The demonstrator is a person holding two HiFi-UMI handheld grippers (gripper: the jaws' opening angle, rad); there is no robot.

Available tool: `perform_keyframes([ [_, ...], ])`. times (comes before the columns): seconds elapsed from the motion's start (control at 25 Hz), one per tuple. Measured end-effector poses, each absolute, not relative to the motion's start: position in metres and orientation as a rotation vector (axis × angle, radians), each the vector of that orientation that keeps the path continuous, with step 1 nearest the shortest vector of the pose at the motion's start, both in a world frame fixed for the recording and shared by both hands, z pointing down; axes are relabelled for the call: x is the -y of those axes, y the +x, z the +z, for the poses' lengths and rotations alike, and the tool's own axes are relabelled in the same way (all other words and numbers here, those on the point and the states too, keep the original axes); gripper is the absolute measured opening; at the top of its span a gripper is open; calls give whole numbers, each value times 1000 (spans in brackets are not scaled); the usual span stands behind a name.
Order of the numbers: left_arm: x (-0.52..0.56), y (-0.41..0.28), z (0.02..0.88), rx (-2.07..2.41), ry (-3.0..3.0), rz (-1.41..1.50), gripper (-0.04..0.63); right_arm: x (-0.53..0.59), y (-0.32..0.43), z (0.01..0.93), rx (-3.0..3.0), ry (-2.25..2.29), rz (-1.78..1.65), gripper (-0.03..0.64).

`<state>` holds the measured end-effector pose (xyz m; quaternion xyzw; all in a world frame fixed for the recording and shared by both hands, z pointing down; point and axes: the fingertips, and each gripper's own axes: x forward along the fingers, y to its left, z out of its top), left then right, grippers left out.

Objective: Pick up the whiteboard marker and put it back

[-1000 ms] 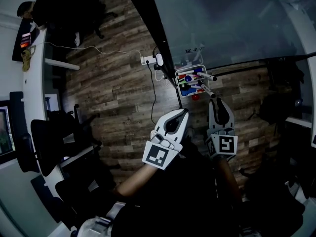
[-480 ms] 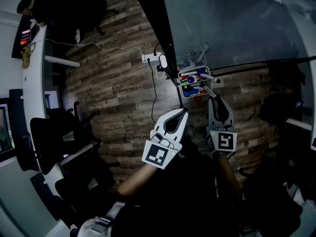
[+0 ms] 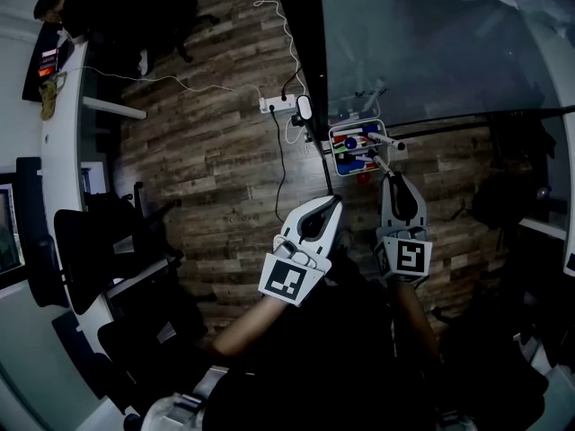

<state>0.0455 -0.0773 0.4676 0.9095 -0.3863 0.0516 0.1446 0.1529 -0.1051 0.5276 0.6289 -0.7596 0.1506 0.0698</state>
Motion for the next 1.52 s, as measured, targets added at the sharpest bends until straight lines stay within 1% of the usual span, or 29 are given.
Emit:
perform_keyframes([
  [0.72,62,39,438,1142,2699,57,8,84,154,486,2310,1947,372,78],
  [1.16,41,42,404,1147,2777,-36,8,36,147,440,2379,1940,281,78],
  [1.52,16,43,407,1148,2780,-16,8,-2,138,442,2415,1900,312,78],
])
